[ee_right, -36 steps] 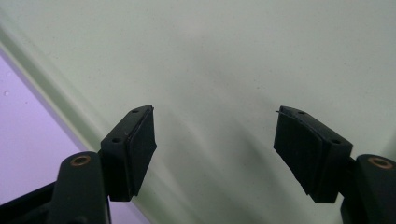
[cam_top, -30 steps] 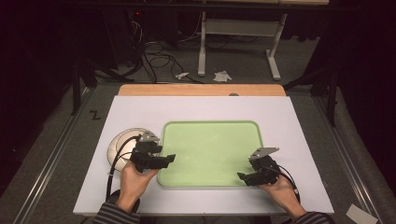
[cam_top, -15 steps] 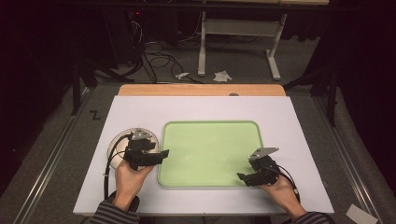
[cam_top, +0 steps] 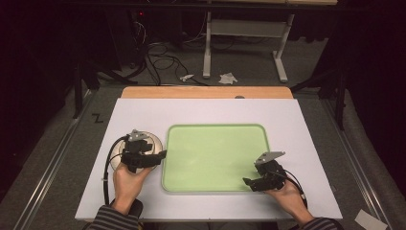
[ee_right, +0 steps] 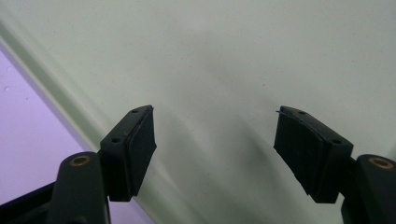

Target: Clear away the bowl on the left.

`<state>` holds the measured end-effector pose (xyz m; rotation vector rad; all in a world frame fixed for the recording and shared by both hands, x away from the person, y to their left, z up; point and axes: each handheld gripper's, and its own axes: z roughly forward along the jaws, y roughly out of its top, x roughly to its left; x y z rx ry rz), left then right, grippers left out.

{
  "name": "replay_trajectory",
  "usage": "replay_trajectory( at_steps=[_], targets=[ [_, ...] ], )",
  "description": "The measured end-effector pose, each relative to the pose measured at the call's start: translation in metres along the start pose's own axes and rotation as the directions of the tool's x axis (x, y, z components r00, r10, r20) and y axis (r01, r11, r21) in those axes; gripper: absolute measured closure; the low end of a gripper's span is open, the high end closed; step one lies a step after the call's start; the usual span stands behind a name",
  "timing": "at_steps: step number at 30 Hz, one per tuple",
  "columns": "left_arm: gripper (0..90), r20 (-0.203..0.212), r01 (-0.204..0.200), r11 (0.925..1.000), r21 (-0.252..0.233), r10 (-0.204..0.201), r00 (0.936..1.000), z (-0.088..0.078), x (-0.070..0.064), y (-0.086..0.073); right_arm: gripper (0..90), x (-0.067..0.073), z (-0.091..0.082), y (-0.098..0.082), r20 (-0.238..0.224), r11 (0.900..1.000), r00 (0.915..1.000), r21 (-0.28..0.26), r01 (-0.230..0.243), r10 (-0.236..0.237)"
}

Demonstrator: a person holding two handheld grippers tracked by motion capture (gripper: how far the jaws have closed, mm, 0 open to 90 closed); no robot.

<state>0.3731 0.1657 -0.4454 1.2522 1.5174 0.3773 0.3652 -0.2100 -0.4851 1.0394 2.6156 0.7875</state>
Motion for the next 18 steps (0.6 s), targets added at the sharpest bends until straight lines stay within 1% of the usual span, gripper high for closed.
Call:
replay_trajectory(
  at_steps=[3, 10, 17, 18],
  targets=[
    [37.0, -0.016, 0.002, 1.0000, -0.008, -0.002, 0.9999, 0.001, 0.003, 0.002, 30.4, 0.000, 0.000, 0.000, -0.001, 1.000, 1.0000, 0.000, 0.000, 0.000],
    [37.0, -0.054, -0.012, 0.9995, -0.028, 0.010, 0.9985, 0.002, 0.010, 0.005, 30.4, 0.000, 0.001, 0.000, 0.002, 1.000, 1.0000, 0.002, 0.001, -0.001],
    [36.9, -0.108, -0.037, 0.9986, -0.038, 0.033, 0.9936, 0.003, 0.019, 0.009, 30.4, 0.000, 0.001, 0.000, 0.002, 1.000, 1.0000, 0.003, 0.001, -0.001],
    [36.9, -0.112, -0.033, 0.9986, -0.043, 0.028, 0.9933, 0.003, 0.020, 0.009, 30.4, 0.000, 0.001, 0.000, 0.002, 1.000, 1.0000, 0.004, 0.006, -0.006]
  ],
)
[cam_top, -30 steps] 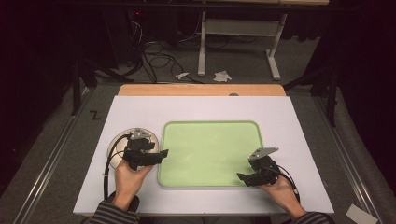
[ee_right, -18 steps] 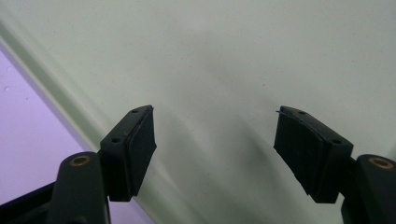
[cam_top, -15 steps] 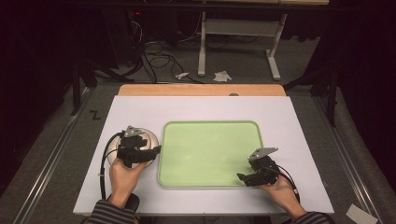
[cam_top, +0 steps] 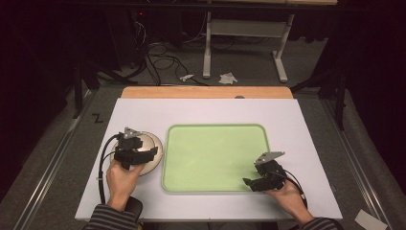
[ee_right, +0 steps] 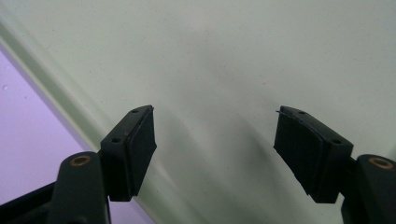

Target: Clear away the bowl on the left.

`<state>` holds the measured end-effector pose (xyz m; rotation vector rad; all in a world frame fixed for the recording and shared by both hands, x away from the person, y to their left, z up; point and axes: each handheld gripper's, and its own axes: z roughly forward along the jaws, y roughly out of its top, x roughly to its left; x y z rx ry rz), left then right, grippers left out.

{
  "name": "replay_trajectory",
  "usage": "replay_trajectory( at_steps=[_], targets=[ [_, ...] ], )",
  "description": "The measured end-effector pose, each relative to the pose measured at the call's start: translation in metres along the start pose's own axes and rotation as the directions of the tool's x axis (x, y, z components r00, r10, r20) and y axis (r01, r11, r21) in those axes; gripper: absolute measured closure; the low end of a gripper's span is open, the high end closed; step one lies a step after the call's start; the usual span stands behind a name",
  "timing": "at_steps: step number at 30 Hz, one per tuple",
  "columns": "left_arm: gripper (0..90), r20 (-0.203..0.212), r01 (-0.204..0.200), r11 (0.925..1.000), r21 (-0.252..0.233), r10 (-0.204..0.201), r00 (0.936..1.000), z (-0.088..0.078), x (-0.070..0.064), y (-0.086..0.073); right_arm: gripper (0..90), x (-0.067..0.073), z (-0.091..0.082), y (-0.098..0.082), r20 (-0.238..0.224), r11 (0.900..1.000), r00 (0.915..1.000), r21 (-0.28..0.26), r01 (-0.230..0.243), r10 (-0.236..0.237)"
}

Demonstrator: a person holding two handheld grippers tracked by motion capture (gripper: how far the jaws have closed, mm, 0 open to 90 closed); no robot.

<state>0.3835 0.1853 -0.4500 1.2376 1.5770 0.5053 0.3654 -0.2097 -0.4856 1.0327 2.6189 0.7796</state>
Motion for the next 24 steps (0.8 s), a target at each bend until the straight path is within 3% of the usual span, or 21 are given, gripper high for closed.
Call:
replay_trajectory(
  at_steps=[4, 11, 24],
  targets=[
    [36.8, -0.019, 0.028, 0.9996, -0.008, -0.028, 0.9994, 0.000, 0.007, 0.004, 30.4, 0.000, 0.000, 0.000, 0.000, 1.000, 1.0000, 0.003, -0.001, 0.001],
    [36.6, -0.055, 0.042, 0.9989, -0.020, -0.043, 0.9975, 0.001, 0.019, 0.010, 30.5, 0.000, 0.000, 0.000, 0.000, 1.000, 1.0000, 0.004, -0.001, 0.001],
    [36.2, -0.144, 0.063, 0.9962, -0.060, -0.072, 0.9869, 0.001, 0.044, 0.020, 30.6, 0.000, 0.000, 0.000, 0.000, 1.000, 1.0000, 0.004, -0.001, 0.001]
  ],
)
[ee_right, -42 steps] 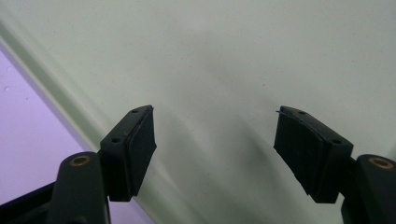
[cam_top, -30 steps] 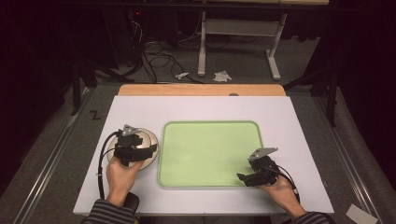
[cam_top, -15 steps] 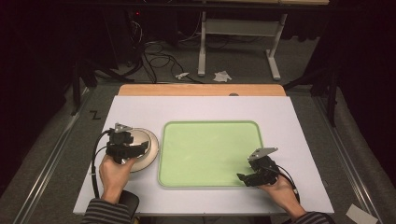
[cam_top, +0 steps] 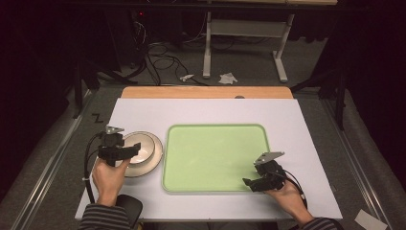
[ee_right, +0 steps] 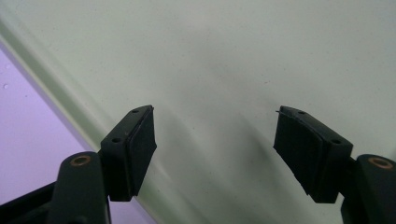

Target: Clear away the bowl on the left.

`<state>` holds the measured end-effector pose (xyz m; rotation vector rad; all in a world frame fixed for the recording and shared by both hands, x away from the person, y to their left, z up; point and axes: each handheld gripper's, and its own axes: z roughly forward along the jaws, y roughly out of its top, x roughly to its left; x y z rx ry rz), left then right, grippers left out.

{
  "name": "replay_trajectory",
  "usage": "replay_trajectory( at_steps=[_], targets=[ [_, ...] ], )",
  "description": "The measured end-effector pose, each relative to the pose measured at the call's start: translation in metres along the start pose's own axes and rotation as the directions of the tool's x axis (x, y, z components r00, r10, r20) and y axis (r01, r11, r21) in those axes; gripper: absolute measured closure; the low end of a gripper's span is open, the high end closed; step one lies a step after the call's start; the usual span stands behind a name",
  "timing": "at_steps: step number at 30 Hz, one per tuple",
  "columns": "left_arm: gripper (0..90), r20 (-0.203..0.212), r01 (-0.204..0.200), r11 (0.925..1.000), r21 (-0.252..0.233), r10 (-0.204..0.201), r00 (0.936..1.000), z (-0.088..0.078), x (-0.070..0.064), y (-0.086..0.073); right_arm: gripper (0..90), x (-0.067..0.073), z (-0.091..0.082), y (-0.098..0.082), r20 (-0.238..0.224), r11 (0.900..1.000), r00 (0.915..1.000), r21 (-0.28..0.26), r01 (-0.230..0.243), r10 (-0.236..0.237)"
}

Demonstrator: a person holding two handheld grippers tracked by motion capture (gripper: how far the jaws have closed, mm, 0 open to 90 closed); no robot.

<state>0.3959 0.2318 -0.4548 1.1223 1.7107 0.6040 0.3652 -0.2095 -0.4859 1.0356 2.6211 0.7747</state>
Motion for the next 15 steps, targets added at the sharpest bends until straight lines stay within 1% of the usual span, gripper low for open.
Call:
replay_trajectory(
  at_steps=[5, 7, 9, 11, 12, 13, 15],
  targets=[
    [36.0, -0.021, 0.015, 0.9999, -0.006, -0.015, 0.9997, 0.002, 0.008, 0.004, 30.7, 0.000, 0.000, 0.000, -0.001, 1.000, 1.0000, -0.001, 0.001, -0.001],
    [36.0, -0.034, 0.015, 0.9998, -0.010, -0.015, 0.9993, 0.003, 0.011, 0.005, 30.7, 0.000, 0.000, 0.000, -0.004, 1.000, 1.0000, -0.002, 0.003, -0.003],
    [36.0, -0.044, 0.023, 0.9997, -0.009, -0.024, 0.9988, 0.003, 0.014, 0.006, 30.7, 0.001, 0.000, 0.000, -0.006, 1.000, 1.0000, -0.003, 0.005, -0.005],
    [35.9, -0.054, 0.042, 0.9991, -0.009, -0.042, 0.9977, 0.004, 0.017, 0.006, 30.7, 0.000, 0.000, 0.000, -0.007, 1.000, 1.0000, -0.004, 0.003, -0.003],
    [35.9, -0.057, 0.052, 0.9986, -0.004, -0.052, 0.9970, 0.006, 0.018, 0.007, 30.7, 0.000, 0.000, 0.000, -0.006, 1.000, 1.0000, -0.003, 0.002, -0.002],
    [36.0, -0.064, 0.049, 0.9988, 0.005, -0.049, 0.9967, 0.008, 0.020, 0.006, 30.7, 0.000, 0.000, 0.000, -0.004, 1.000, 1.0000, -0.002, 0.003, -0.003],
    [36.1, -0.079, 0.062, 0.9976, 0.031, -0.059, 0.9951, 0.013, 0.024, 0.005, 30.8, 0.001, 0.000, 0.000, -0.006, 1.000, 1.0000, -0.003, 0.005, -0.005]
  ],
)
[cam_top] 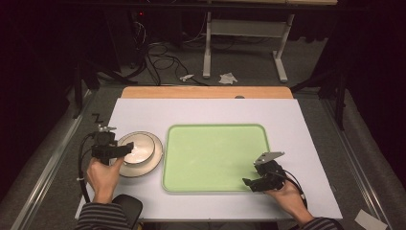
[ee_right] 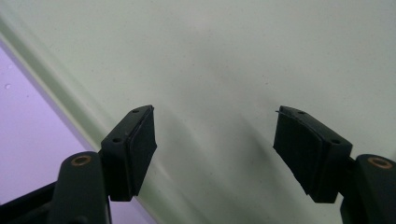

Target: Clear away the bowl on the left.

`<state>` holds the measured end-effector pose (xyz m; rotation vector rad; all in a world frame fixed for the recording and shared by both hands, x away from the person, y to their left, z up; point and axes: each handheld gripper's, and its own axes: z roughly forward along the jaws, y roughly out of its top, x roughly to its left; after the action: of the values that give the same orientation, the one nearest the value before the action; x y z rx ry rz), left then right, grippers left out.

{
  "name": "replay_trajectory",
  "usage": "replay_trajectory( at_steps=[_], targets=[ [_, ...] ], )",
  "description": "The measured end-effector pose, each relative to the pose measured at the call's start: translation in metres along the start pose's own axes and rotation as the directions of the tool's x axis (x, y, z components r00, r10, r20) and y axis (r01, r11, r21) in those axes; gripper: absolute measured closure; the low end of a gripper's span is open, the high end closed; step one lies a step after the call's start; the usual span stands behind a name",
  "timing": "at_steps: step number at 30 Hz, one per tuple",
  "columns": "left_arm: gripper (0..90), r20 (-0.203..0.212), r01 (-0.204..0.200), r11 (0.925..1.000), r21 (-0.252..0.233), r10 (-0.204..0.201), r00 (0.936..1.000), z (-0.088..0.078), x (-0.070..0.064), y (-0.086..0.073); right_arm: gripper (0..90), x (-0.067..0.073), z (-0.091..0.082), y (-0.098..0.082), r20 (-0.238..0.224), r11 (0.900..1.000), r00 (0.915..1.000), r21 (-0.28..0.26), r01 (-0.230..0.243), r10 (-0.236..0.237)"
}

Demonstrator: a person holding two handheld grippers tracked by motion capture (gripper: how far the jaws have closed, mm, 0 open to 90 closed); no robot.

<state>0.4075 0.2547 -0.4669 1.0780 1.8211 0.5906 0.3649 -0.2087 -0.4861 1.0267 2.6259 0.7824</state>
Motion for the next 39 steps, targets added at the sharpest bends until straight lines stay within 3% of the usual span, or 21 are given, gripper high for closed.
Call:
replay_trajectory(
  at_steps=[6, 15, 22, 26, 33, 39],
  targets=[
    [40.2, -0.029, 0.042, 0.9968, 0.069, -0.040, 0.9988, 0.011, 0.009, -0.003, 30.9, 0.001, 0.001, 0.000, 0.003, 1.000, 1.0000, 0.004, 0.003, -0.003],
    [48.8, -0.042, 0.025, 0.9913, 0.129, -0.020, 0.9989, 0.019, 0.007, -0.011, 31.1, 0.002, 0.001, 0.000, 0.002, 1.000, 1.0000, 0.006, 0.007, -0.007],
    [59.6, -0.055, 0.034, 0.9874, 0.154, -0.026, 0.9981, 0.021, 0.008, -0.013, 31.1, 0.002, 0.002, 0.000, -0.001, 1.000, 0.9999, 0.008, 0.016, -0.016],
    [68.1, -0.049, 0.078, 0.9834, 0.164, -0.070, 0.9963, 0.021, 0.010, -0.011, 31.2, 0.002, 0.002, 0.000, -0.002, 1.000, 0.9999, 0.007, 0.017, -0.017],
    [78.9, -0.031, 0.101, 0.9760, 0.193, -0.096, 0.9948, 0.022, 0.009, -0.011, 31.2, 0.002, 0.002, 0.000, -0.002, 1.000, 0.9998, 0.008, 0.020, -0.020],
    [81.2, -0.007, 0.123, 0.9677, 0.220, -0.124, 0.9922, 0.022, 0.009, -0.011, 31.2, 0.002, 0.002, 0.000, -0.008, 1.000, 0.9998, 0.010, 0.020, -0.020]
  ],
)
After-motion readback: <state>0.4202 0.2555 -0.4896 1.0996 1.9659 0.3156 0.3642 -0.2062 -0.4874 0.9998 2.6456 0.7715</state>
